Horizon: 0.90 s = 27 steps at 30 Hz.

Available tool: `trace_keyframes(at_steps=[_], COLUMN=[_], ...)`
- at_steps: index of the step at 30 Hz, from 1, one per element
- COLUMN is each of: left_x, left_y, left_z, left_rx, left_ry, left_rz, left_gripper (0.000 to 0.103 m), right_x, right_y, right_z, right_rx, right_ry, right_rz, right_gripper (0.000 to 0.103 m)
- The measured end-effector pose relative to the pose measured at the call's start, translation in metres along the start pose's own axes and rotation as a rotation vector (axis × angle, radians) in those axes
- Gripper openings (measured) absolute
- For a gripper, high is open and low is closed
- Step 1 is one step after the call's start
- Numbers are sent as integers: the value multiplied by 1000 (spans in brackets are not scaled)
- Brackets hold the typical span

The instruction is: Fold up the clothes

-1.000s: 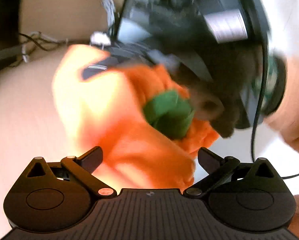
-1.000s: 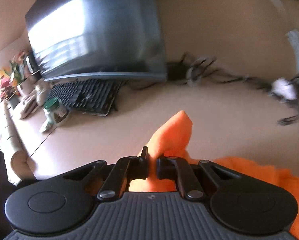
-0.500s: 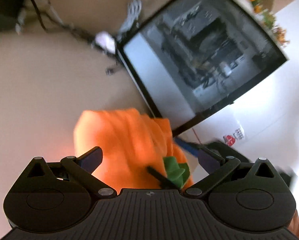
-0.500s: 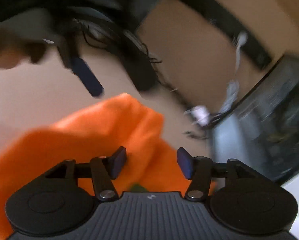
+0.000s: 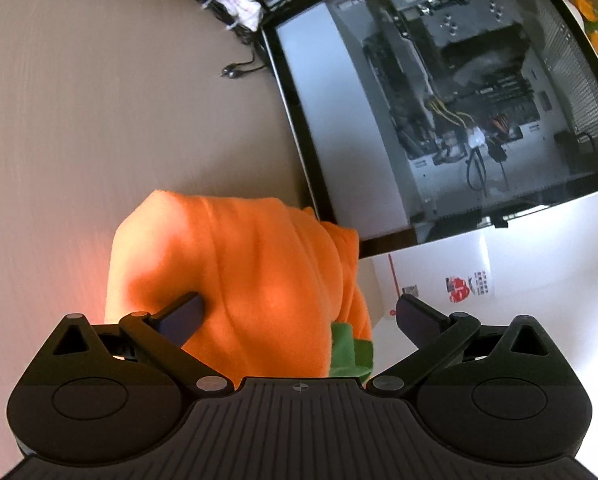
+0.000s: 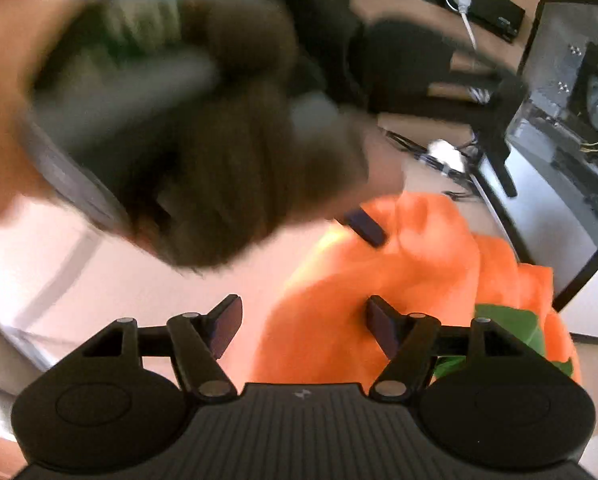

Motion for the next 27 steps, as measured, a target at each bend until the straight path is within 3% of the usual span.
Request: trace_keyframes(at_steps=[2,5,6,9,13,16,18,20,22,24,27], left_x=[6,16,20,33,57,66,60,39,10,-15,-39], left_y=[-2,-4,-5,-12,-24,-37,-48,-61,-76,-85,-92], left_z=[3,6,6,1,-10,-20,-27,-33,-34,-29,-19], left_rx=[6,35,48,52,37,19,-3,-30,-78,-128,-172], left_ry=[-23,-58,-74,-138,-244,-315,-329,-296,-236,-190,-147], left_rz=[14,53,61,74,78,30,-19,-69,-142,-220,-318], left_gripper=[103,103,103,103,103,103,103,103,103,103,103], right_x=[-12,-21,-20,-8,20,35,28,13,-1,-11,-19], right_y=[-1,-14,-22,-63,-158,-228,-259,-279,-283,-285,-287], right_z=[3,9,9,7,17,42,61,80,100,113,109], right_rx=[24,17,-6,-179,-616,-797,-819,-806,-778,-755,-695], right_ry=[31,71,71,51,-22,-76,-48,6,64,97,91], right_rz=[48,11,-16,-147,-377,-329,-244,-157,-108,-108,-158], right_gripper=[72,71,60,30,25,25,25,26,34,44,45])
Point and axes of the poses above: each gripper's, at about its wrist camera, not at the fingertips, and x roughly against the way its jaws point, y to its left, z to its underside, the point moved 4 cm from there along -x, roughly the way its jaws point, and after that the axes turned 11 degrees about y, right-handed, at the moved point
